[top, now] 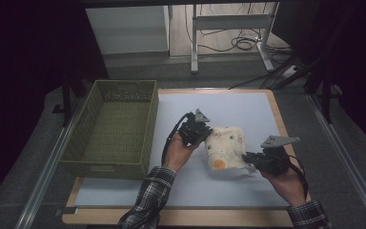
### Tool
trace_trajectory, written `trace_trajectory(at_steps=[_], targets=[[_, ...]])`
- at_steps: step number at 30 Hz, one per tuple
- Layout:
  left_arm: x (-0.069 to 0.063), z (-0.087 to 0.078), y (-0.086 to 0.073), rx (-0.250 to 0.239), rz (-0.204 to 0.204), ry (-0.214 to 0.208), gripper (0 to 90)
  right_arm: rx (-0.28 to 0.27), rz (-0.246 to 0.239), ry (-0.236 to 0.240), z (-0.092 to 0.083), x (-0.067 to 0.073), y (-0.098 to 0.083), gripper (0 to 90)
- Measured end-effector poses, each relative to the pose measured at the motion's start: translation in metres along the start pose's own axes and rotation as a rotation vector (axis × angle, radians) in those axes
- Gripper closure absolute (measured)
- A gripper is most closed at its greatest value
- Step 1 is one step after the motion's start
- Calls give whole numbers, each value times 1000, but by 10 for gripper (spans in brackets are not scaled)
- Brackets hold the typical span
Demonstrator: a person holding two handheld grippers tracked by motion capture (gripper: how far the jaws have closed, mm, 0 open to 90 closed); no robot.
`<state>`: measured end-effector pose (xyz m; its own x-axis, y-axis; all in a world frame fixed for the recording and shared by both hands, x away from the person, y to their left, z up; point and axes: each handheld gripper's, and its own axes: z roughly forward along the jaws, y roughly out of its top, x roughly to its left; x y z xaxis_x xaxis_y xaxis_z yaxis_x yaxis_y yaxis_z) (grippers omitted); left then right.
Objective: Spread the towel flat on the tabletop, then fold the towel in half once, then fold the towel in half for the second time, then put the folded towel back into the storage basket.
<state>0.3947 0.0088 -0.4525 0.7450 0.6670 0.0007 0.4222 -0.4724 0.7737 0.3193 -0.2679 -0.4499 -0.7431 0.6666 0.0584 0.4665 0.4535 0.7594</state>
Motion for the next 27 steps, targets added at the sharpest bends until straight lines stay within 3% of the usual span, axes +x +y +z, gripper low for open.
trace_trajectory(at_steps=[11,27], targets=[[11,-15,-2,1,-7,37,837,-5,-12,22,11,6,14,823],[35,-49,-3,-11,-16,100,837,-5,-47,62,32,22,46,822]])
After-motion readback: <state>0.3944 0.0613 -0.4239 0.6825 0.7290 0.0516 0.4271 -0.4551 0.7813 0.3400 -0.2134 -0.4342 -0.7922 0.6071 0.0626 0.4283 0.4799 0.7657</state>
